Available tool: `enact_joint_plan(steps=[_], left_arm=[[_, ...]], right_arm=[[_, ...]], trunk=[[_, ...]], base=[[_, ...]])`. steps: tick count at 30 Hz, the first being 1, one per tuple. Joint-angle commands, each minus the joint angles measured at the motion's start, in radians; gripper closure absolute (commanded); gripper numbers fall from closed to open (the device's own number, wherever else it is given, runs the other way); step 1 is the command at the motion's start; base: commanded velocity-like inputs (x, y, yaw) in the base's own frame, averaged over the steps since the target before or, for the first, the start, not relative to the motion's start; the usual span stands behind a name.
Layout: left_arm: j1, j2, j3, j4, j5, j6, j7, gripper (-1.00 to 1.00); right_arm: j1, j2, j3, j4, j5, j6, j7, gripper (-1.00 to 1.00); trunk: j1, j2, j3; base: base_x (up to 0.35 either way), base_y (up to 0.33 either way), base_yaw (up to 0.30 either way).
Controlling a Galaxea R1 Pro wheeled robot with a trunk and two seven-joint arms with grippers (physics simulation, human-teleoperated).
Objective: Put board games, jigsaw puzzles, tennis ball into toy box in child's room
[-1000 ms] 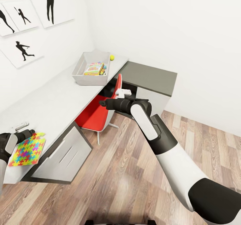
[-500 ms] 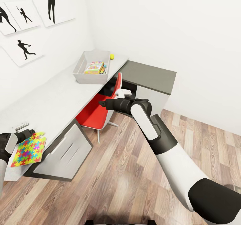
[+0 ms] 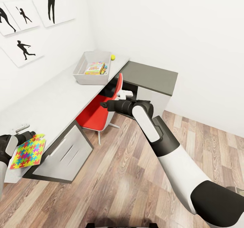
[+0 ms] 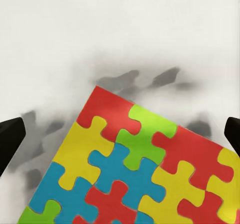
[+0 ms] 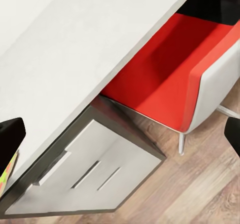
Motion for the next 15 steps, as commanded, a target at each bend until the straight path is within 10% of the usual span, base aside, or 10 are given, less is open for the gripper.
enact_joint_plan(steps=[1,15], left_arm=[[-0.001,0.0,0.0,-0.002,0.01,0.005,0.006,-1.0],[-0.001,0.0,0.0,-0.001,0.01,0.006,0.006,-1.0]], right_arm=[[-0.001,0.0,0.001,-0.001,-0.01,0.002,-0.01,-1.0],[-0.001,0.0,0.0,-0.001,-0.01,0.002,-0.01,-1.0]], trunk=[[0.001,-0.002,-0.002],[0.001,-0.002,-0.002]], base=[[-0.002,-0.016,0.0],[-0.048,-0.033,0.0]])
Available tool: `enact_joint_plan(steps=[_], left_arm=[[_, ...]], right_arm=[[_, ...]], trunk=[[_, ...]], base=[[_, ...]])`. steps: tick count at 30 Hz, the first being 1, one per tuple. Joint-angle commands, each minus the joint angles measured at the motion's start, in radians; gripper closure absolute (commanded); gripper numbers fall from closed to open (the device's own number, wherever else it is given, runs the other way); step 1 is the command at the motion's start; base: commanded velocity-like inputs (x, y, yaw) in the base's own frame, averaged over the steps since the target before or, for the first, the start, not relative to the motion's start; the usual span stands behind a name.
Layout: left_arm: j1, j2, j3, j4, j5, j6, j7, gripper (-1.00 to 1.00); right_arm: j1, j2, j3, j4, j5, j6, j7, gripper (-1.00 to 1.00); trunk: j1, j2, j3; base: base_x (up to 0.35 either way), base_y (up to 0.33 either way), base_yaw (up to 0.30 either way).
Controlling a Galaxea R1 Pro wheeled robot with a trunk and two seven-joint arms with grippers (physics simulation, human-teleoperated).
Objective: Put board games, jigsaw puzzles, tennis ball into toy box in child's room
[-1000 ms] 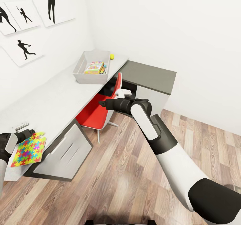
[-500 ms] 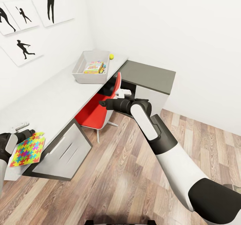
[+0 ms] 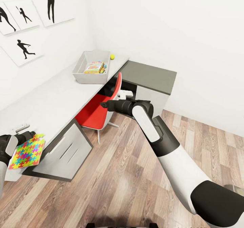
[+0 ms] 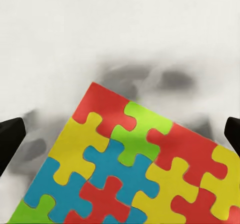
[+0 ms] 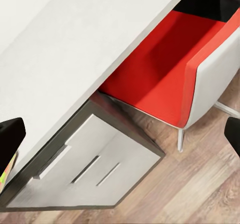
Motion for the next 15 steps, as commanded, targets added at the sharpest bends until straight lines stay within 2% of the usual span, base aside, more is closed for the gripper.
enact_joint_plan(steps=[1,15], left_arm=[[-0.001,0.0,0.001,-0.002,0.01,0.006,0.006,-1.0],[-0.001,0.0,0.001,-0.001,0.011,0.006,0.006,-1.0]], right_arm=[[-0.001,0.0,0.001,-0.001,-0.011,0.002,-0.01,-1.0],[-0.001,0.0,0.001,0.001,-0.011,0.002,-0.01,-1.0]], trunk=[[0.0,-0.002,-0.002],[0.0,-0.002,-0.002]], base=[[-0.128,-0.002,0.0],[-0.088,0.022,0.0]])
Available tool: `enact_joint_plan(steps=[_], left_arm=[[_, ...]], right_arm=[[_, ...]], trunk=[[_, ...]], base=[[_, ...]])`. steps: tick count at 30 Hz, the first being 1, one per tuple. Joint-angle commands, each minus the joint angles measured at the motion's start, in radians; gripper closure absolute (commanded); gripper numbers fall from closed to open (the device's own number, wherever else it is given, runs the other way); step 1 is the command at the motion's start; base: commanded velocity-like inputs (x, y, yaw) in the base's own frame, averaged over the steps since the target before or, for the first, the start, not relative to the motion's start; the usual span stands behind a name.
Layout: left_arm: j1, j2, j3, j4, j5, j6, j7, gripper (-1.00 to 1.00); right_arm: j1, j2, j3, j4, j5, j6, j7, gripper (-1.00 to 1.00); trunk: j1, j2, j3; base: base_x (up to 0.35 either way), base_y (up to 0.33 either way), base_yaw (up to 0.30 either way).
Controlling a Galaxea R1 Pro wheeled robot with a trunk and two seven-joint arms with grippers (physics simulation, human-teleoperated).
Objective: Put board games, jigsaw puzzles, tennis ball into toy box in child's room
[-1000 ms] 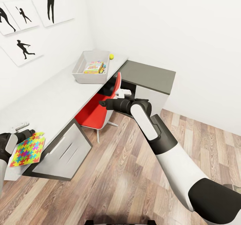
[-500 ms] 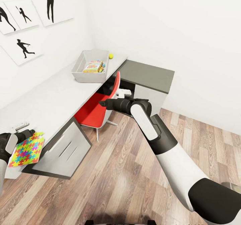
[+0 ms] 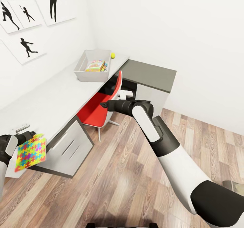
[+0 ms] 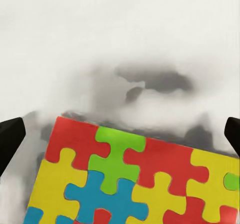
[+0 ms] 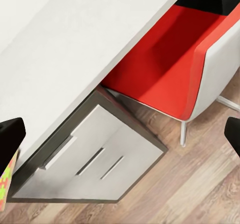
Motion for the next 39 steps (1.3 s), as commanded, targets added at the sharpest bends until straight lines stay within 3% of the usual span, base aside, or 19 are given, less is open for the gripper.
enact_joint_plan(steps=[1,39], left_arm=[[-0.001,0.0,0.001,-0.001,0.01,0.006,0.006,-1.0],[-0.001,0.001,0.005,-0.022,0.009,-0.002,0.008,-1.0]], right_arm=[[-0.001,0.0,0.001,-0.001,-0.01,0.002,-0.01,-1.0],[-0.001,0.0,0.001,-0.001,-0.01,0.0,-0.01,-1.0]], trunk=[[0.0,-0.002,-0.002],[0.0,-0.002,-0.002]], base=[[-0.018,0.007,0.0],[-0.034,0.0,0.0]])
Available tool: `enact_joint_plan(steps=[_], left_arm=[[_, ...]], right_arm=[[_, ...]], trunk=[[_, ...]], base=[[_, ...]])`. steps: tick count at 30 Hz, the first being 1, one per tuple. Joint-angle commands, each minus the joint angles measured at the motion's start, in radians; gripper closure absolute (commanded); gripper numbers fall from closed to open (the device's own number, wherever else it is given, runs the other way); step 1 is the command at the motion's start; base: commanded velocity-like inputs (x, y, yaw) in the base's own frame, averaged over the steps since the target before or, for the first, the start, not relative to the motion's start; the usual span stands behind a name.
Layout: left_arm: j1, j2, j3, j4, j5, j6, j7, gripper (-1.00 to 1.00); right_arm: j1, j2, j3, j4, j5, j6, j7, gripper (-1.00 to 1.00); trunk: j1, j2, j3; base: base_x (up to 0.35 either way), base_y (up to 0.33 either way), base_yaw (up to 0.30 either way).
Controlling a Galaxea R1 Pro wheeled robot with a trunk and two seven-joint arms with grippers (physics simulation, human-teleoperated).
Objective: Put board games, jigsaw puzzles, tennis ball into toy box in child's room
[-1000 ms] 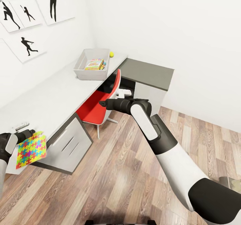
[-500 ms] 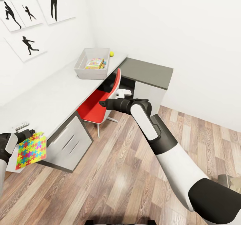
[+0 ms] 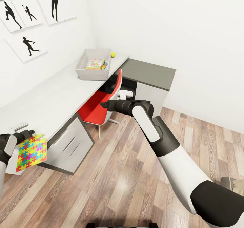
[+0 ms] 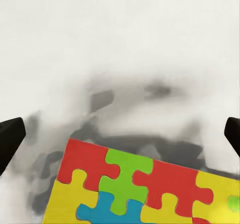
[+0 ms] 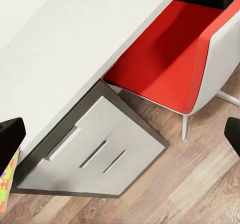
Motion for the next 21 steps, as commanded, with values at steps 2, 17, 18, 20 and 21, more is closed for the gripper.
enact_joint_plan(steps=[2,17,18,20,21], left_arm=[[0.0,0.0,0.003,-0.027,0.011,0.005,0.008,-1.0],[0.0,0.0,0.012,-0.147,0.018,-0.014,0.019,-1.0],[0.0,0.0,0.013,-0.148,0.018,-0.018,0.019,-1.0],[0.0,0.0,0.013,-0.149,0.018,-0.028,0.02,-1.0],[0.0,0.0,0.013,-0.149,0.018,-0.03,0.02,-1.0]], right_arm=[[-0.001,0.0,0.001,-0.001,-0.01,0.002,-0.011,-1.0],[-0.001,0.0,0.001,0.001,-0.01,0.0,-0.011,-1.0],[-0.001,0.0,0.001,0.001,-0.01,0.0,-0.011,-1.0],[-0.001,0.0,0.001,0.001,-0.01,0.0,-0.011,-1.0],[-0.001,0.0,0.001,0.001,-0.01,0.0,-0.011,-1.0]], trunk=[[0.001,-0.002,-0.002],[0.001,-0.002,-0.002],[0.001,-0.002,-0.002],[0.001,-0.002,-0.002],[0.001,-0.002,-0.002]], base=[[0.0,0.0,0.0],[0.0,0.0,0.0],[0.0,0.0,0.0],[0.0,0.0,0.0],[0.0,0.0,0.0]])
